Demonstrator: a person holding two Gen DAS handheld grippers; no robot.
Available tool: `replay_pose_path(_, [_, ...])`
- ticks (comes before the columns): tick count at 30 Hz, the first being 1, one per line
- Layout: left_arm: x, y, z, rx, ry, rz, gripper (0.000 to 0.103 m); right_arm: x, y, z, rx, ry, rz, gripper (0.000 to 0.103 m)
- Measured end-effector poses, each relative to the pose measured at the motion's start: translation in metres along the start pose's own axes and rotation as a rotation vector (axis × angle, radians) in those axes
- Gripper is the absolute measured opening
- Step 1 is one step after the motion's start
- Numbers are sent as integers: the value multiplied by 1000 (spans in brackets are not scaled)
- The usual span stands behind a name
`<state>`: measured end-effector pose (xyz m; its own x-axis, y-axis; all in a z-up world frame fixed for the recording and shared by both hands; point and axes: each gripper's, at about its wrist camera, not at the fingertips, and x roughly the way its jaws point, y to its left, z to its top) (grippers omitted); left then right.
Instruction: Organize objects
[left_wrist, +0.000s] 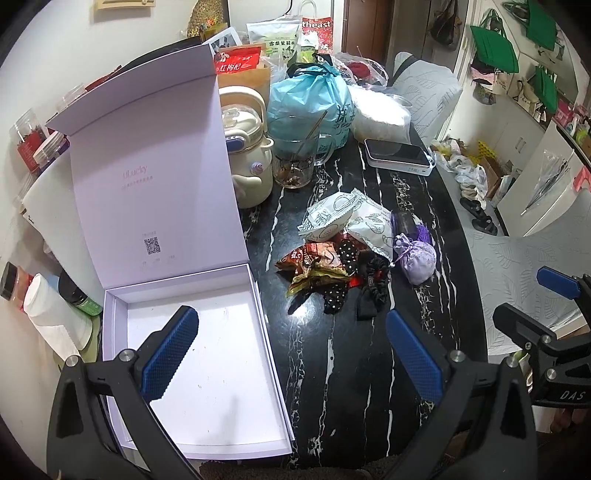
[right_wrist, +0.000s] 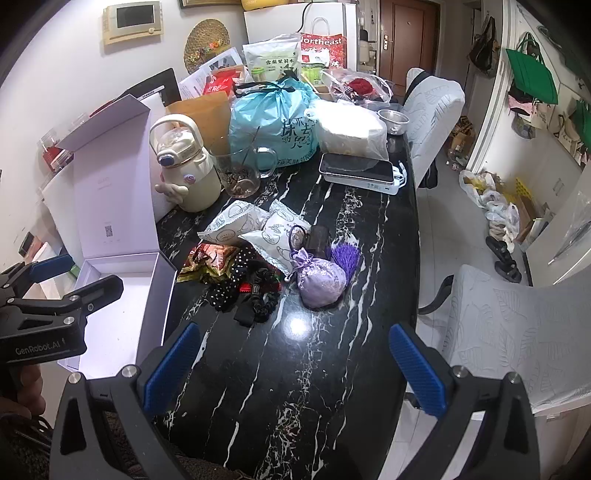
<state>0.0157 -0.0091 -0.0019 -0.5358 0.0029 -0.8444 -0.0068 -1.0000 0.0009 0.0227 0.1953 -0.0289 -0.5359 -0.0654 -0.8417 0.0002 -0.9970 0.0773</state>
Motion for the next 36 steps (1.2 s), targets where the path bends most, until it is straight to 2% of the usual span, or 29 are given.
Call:
replay_pose_path(20, [2,0,-6,0,12,-1,102,3,0,-2,3,7,-2,103])
replay_pose_path(36, [22,-4,4,-3,75,-42,101,21,-8,1,28,66,7,103])
